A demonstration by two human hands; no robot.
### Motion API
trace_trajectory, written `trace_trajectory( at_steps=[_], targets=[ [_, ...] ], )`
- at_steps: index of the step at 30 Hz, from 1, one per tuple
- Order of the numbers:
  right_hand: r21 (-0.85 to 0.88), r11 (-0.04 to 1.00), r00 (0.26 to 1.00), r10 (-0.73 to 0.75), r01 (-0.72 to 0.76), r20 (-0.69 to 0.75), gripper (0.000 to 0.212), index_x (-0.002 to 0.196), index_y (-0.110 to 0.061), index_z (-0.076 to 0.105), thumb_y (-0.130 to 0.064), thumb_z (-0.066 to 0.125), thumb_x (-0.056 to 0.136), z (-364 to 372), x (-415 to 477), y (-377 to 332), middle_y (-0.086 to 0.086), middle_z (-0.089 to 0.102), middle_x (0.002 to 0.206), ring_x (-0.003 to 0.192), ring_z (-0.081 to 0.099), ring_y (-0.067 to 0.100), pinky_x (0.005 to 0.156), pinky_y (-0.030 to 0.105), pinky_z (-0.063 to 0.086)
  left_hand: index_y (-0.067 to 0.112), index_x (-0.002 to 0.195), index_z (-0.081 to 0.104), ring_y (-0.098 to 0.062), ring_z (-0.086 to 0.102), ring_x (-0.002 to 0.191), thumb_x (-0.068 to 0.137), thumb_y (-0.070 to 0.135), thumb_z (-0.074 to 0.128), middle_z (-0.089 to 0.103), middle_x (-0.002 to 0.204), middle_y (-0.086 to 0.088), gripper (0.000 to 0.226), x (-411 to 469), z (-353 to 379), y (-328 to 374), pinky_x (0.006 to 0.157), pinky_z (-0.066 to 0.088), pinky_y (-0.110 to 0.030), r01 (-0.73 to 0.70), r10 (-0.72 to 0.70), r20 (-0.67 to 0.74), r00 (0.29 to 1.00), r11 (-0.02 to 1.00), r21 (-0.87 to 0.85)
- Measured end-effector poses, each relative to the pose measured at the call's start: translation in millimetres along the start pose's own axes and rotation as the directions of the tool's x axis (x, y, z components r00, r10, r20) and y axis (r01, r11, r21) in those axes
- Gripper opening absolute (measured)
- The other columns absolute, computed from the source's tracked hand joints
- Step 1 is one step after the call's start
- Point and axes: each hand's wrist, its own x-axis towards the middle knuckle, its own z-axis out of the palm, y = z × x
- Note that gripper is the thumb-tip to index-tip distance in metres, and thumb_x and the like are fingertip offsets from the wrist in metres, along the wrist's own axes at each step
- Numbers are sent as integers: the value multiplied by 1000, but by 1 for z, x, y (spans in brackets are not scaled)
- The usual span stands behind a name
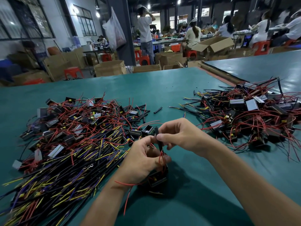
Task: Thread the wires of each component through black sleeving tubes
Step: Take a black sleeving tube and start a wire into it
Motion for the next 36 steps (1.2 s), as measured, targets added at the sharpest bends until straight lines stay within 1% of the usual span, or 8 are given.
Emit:
trace_trajectory(
  at_steps=[2,6,11,16,21,26,29,36],
  targets=[
    [7,1000,1000,12,-12,24,12,76,-6,66,-3,67,87,-2,-1,-2,3,60,63,52,52,12,57,23,51,7,102,61,-14,55,53,63,6,85,64,62,-1,46,0,-1,0,54,48,-26,-4,4,-1,1000,999,45],
    [16,999,999,30,-31,31,17,72,-7,63,-2,66,88,-3,-3,-3,10,58,64,51,52,14,56,24,52,5,102,60,-18,63,66,62,-5,83,70,72,-6,47,-3,-3,-1,67,53,-30,23,-25,13,1000,992,127],
    [5,998,997,66,-66,51,18,72,-6,61,-2,64,89,-10,-5,-5,6,58,60,52,53,14,56,26,53,8,101,59,-16,59,60,66,-3,84,71,71,-7,44,-2,-1,0,61,49,-27,84,-78,-53,996,987,136],
    [30,997,997,70,-70,16,9,81,2,61,-1,64,89,-12,-5,-6,6,61,60,49,54,14,55,25,54,6,95,60,-9,56,51,65,-6,84,69,61,0,40,1,-2,1,52,46,-19,65,-43,-135,990,984,168],
    [38,991,991,130,-131,30,8,86,4,61,-2,62,90,-12,-5,-4,10,63,63,51,56,18,56,27,54,6,88,65,-10,60,51,61,-7,86,71,61,-6,36,0,0,0,51,48,-20,75,-52,-170,984,989,129],
    [32,991,991,132,-131,-7,10,81,2,62,-2,63,90,-12,-5,-5,13,65,65,52,59,19,55,28,54,3,90,66,-10,59,51,60,-6,87,70,62,-7,38,0,0,4,51,48,-20,76,-48,-209,977,989,129],
    [34,990,990,135,-136,27,9,81,0,62,-2,63,90,-12,-6,-4,16,66,67,53,61,21,55,28,55,-1,92,65,-9,62,51,59,-7,87,71,63,-7,40,-1,-1,5,50,49,-20,78,-48,-223,974,989,128],
    [-95,983,984,165,-158,68,9,81,-1,62,1,63,90,-8,-4,0,13,69,65,53,65,20,56,27,56,6,83,65,-13,56,53,59,-7,87,68,63,-4,35,-2,-1,2,52,49,-24,74,-44,-207,977,988,139]
  ],
)
